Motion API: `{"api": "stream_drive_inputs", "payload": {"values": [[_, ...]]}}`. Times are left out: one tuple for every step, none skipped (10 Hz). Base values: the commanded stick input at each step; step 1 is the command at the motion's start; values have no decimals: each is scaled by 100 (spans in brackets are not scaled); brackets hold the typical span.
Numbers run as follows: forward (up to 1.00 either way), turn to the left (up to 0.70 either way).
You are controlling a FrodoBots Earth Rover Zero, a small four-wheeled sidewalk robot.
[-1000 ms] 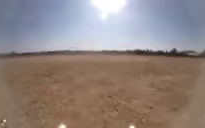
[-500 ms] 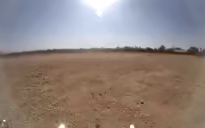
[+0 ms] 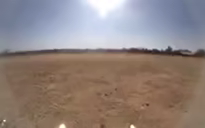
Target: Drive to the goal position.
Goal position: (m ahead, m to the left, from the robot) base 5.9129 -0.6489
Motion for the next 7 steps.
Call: {"api": "stream_drive_inputs", "payload": {"values": [[0,45],[0,45],[8,44],[99,27],[100,27],[100,0],[100,0]]}}
